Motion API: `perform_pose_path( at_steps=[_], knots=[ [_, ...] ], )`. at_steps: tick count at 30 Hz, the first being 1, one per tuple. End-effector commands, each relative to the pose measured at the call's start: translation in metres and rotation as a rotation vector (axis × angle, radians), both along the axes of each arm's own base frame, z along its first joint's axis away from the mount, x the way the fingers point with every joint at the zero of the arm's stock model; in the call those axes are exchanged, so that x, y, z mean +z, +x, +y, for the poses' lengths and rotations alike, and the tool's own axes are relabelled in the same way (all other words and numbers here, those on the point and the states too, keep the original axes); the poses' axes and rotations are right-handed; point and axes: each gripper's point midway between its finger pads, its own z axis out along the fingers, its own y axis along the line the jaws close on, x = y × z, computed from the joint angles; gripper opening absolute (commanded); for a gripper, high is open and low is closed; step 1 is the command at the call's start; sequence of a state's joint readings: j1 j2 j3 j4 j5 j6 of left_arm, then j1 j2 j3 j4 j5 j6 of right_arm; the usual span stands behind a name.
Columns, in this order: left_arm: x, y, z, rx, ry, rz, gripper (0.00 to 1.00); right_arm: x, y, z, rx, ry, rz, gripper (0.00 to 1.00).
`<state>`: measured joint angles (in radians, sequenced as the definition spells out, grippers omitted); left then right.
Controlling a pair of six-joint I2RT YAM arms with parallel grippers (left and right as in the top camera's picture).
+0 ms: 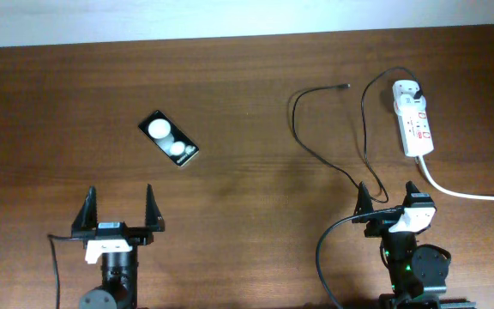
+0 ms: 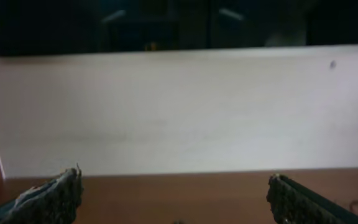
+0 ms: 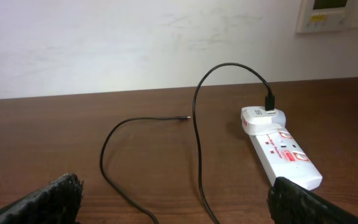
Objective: Plug charger to phone and switch on socket
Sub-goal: 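Move the left gripper over the black phone and grasp it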
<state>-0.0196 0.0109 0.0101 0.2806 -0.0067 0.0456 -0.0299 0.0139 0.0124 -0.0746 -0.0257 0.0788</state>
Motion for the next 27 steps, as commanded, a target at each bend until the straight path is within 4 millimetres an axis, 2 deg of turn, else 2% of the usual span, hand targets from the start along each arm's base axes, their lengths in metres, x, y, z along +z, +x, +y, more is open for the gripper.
perform_pose_path(
  at_steps=[1, 7, 12, 14, 15, 18, 20, 23, 25, 27],
  knots=[
    [0.014, -0.005, -0.003, -0.01, 0.017, -0.057, 0.99, -0.003, 0.0, -0.002, -0.008, 0.004, 0.004, 0.98],
    [0.066, -0.023, -0.002, -0.024, -0.025, -0.148, 0.99, -0.003, 0.0, -0.002, -0.008, 0.004, 0.004, 0.98],
    [0.098, -0.04, -0.001, -0.019, -0.025, -0.069, 0.99, -0.003, 0.0, -0.002, -0.008, 0.004, 0.004, 0.98],
    [0.11, -0.041, 0.003, 0.007, -0.031, -0.01, 0.99, -0.003, 0.0, -0.002, -0.008, 0.004, 0.004, 0.99],
    [0.118, -0.036, 0.003, 0.008, -0.03, 0.024, 0.99, -0.003, 0.0, -0.002, -0.008, 0.004, 0.004, 0.99],
    [0.119, -0.013, 0.003, 0.009, -0.027, 0.129, 0.99, -0.003, 0.0, -0.002, -0.008, 0.004, 0.004, 0.99],
    [0.114, 0.016, 0.002, 0.011, -0.023, 0.268, 0.99, -0.003, 0.0, -0.002, -0.008, 0.004, 0.004, 0.99],
    [0.109, 0.045, 0.001, 0.013, -0.017, 0.48, 0.99, -0.003, 0.0, -0.002, -0.008, 0.004, 0.004, 0.98],
    [0.108, 0.055, 0.0, 0.012, -0.015, 0.577, 0.99, -0.003, 0.0, -0.002, -0.008, 0.004, 0.004, 0.99],
    [0.096, 0.067, 0.0, 0.013, -0.011, 0.71, 0.99, -0.003, 0.0, -0.002, -0.008, 0.004, 0.004, 0.99]
  ],
)
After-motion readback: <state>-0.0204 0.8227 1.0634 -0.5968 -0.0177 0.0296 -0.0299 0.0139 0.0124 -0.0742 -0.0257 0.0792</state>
